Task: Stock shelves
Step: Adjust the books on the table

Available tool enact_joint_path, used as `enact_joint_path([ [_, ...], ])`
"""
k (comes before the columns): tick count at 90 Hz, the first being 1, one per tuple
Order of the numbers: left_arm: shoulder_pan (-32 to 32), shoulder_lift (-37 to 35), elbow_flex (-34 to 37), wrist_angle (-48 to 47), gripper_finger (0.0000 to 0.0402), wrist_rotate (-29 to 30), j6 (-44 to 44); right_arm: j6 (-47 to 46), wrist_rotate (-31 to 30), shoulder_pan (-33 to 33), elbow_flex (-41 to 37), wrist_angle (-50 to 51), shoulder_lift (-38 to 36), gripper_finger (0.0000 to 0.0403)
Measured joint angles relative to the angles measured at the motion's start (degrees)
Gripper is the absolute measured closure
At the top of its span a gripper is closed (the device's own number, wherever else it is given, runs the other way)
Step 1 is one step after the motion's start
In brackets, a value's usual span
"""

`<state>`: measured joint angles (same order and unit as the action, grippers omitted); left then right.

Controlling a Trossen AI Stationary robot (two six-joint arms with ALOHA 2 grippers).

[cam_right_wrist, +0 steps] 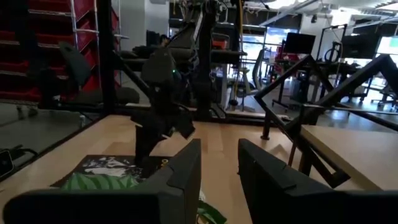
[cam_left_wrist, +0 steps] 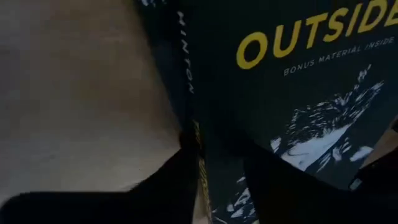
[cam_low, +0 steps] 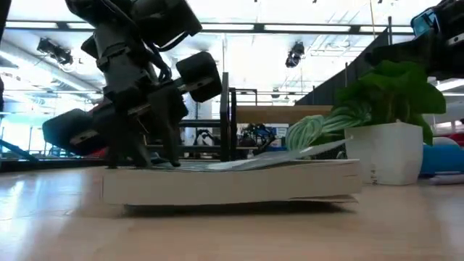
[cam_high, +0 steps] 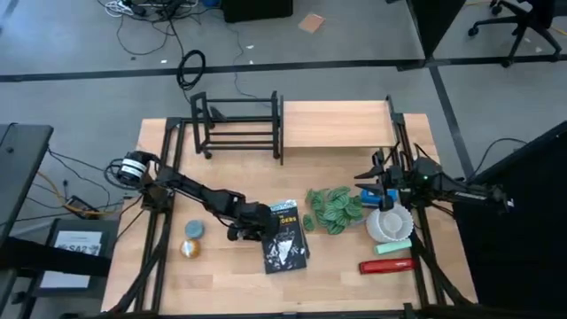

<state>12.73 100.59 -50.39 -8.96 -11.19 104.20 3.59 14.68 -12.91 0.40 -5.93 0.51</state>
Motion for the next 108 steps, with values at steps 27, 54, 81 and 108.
enact_joint_path([
  [27,0.83,-5.90,-5.14,-25.70,0.0401,4.08,-3.66,-0.01,0.00,0.01,-0.02,0.00,0.00,0.0325],
  [54,1.01,-8.53,-9.66,-34.33,0.0391,3.99,-9.51,-0.01,-0.01,-0.01,-0.01,-0.26,0.00,0.0325],
  [81,1.89,-9.42,-9.81,-36.01,0.0227,-4.27,-9.65,0.00,-0.01,0.00,0.00,-0.71,-0.01,0.0325],
  [108,3.61,-9.46,-4.87,-33.88,0.0187,-8.54,-11.34,-0.01,0.00,0.00,-0.01,-0.92,-0.01,0.0325],
])
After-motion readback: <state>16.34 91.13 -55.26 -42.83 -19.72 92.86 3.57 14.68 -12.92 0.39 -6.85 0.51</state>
